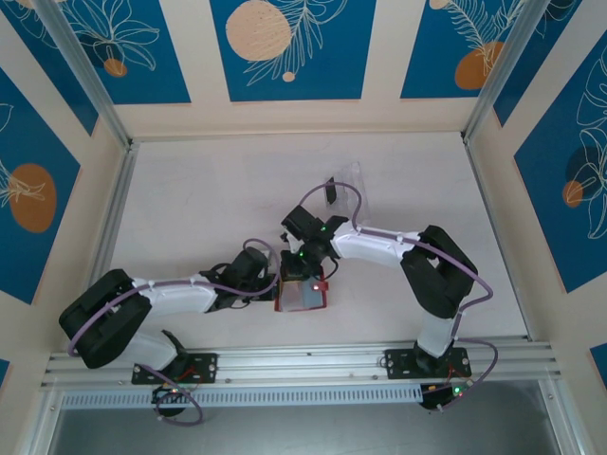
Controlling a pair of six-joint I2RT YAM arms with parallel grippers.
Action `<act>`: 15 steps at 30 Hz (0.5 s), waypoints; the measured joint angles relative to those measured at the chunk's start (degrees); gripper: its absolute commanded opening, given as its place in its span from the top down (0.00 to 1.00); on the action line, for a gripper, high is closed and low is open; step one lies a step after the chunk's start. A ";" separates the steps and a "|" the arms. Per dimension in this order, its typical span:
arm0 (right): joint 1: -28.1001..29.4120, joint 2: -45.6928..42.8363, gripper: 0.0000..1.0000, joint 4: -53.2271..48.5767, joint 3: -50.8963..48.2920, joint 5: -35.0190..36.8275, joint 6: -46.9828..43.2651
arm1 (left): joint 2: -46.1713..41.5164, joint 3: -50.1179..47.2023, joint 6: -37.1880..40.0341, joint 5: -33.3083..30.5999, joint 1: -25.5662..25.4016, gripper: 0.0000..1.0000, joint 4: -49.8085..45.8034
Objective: Put the credit cards into the card holder
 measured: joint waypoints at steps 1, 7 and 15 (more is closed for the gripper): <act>-0.33 0.02 0.78 0.39 0.00 -0.50 0.20 | -0.04 0.00 0.00 -0.02 -0.04 0.93 0.00; -0.46 0.07 0.67 0.83 0.00 -1.44 -0.02 | -0.39 -0.13 -0.24 -0.02 -0.13 0.93 -0.09; -0.85 -1.60 0.70 0.17 -1.62 -1.40 -1.75 | -2.08 -0.46 -0.39 -0.07 -0.37 0.89 -2.29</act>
